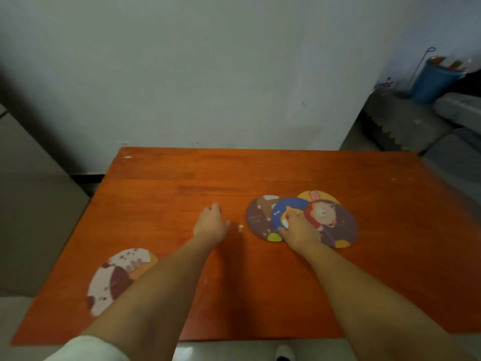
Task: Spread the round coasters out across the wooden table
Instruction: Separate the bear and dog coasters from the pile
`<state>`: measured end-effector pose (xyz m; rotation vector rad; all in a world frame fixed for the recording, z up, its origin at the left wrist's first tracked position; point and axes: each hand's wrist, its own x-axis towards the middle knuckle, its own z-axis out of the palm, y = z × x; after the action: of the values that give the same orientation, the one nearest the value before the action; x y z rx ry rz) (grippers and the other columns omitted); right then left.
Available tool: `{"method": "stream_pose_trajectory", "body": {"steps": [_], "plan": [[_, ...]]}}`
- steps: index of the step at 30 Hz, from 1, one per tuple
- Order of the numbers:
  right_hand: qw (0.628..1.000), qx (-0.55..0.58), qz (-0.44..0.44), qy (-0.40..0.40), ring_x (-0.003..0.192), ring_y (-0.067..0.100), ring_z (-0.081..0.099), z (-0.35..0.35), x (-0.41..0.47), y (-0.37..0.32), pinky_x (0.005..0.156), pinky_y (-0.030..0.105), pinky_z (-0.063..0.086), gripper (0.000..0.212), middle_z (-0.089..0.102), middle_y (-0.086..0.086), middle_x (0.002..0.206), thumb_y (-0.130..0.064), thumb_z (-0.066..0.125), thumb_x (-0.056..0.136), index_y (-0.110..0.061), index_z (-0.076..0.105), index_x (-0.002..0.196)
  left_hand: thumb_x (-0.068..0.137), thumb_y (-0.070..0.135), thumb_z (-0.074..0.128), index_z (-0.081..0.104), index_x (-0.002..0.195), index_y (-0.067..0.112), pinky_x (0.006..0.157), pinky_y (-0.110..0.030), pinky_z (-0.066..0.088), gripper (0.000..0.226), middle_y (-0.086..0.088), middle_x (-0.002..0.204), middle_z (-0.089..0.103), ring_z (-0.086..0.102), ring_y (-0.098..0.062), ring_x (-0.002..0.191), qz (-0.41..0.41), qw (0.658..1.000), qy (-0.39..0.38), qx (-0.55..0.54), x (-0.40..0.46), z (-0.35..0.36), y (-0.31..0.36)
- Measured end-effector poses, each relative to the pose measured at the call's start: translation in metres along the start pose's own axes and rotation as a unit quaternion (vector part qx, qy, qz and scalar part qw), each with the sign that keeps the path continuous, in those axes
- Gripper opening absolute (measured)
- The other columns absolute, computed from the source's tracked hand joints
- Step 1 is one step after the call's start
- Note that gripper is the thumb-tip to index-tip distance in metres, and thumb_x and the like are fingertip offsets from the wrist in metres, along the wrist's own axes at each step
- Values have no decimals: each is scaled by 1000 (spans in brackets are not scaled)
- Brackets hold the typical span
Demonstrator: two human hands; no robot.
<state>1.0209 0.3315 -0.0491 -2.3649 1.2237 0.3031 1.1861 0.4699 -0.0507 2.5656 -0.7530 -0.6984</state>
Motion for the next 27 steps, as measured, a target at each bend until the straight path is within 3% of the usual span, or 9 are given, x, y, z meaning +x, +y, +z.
{"method": "stream_pose_trajectory", "body": {"steps": [3, 6, 10, 16, 20, 22, 24, 25, 27], "plan": [[1000, 3, 19, -3, 124, 37, 52, -21, 16, 53, 97, 47, 48, 53, 41, 14, 147, -33, 49, 98, -12, 33, 144, 89, 31, 61, 47, 126, 8, 102, -46, 43, 45, -19, 133, 49, 48, -38, 126, -19, 1000, -15, -9, -1, 34, 43], [999, 13, 45, -22, 129, 36, 49, -39, 28, 100, 100, 45, 46, 58, 38, 14, 150, -34, 48, 98, -12, 29, 148, 90, 29, 59, 45, 128, 5, 102, -48, 43, 48, -21, 134, 48, 48, -39, 125, -23, 999, -31, -12, 1, 64, 82], [998, 17, 56, -17, 125, 34, 51, -53, 43, 139, 97, 42, 48, 51, 45, 15, 142, -32, 46, 98, -11, 34, 143, 94, 33, 54, 28, 148, 8, 104, -51, 42, 65, -18, 145, 39, 45, -38, 128, -25, 997, -72, -13, 6, 93, 118], [997, 15, 80, -15, 125, 33, 49, -56, 64, 168, 98, 44, 49, 45, 45, 14, 139, -32, 51, 97, -13, 40, 137, 97, 31, 50, 45, 129, 8, 81, -48, 47, 40, -22, 128, 51, 57, -39, 105, -32, 994, -94, -38, 22, 127, 150], [994, 32, 107, -17, 130, 36, 43, -53, 78, 178, 102, 48, 46, 49, 41, 16, 142, -32, 54, 96, -11, 39, 138, 97, 25, 51, 32, 145, 1, 85, -50, 49, 58, -28, 131, 54, 59, -41, 107, -31, 993, -103, -43, 33, 147, 167], [991, 35, 126, -6, 134, 35, 40, -49, 84, 179, 102, 47, 44, 54, 39, 16, 146, -32, 55, 96, -11, 36, 141, 96, 21, 53, 24, 150, 3, 83, -48, 52, 64, -22, 118, 62, 61, -39, 99, -43, 993, -96, -59, 35, 152, 173], [989, 44, 145, 5, 135, 35, 38, -47, 87, 178, 102, 46, 44, 57, 37, 16, 147, -32, 56, 95, -10, 33, 143, 96, 16, 53, 54, 127, 6, 80, -50, 54, 33, -15, 79, 63, 59, -36, 77, -42, 993, -80, -78, 36, 155, 179], [987, 55, 153, 5, 135, 36, 38, -45, 89, 178, 102, 46, 44, 58, 36, 17, 148, -31, 57, 95, -9, 33, 143, 95, 15, 52, 62, 111, 9, 78, -50, 55, 20, -13, 68, 58, 58, -36, 72, -45, 993, -70, -86, 36, 157, 181], [980, 87, 179, -2, 134, 38, 40, -45, 92, 178, 102, 46, 45, 59, 36, 18, 147, -28, 59, 94, -7, 34, 142, 94, 14, 52, 65, 94, 6, 64, -43, 53, 15, -11, 61, 56, 60, -35, 69, -56, 993, -57, -91, 35, 159, 187]]}}
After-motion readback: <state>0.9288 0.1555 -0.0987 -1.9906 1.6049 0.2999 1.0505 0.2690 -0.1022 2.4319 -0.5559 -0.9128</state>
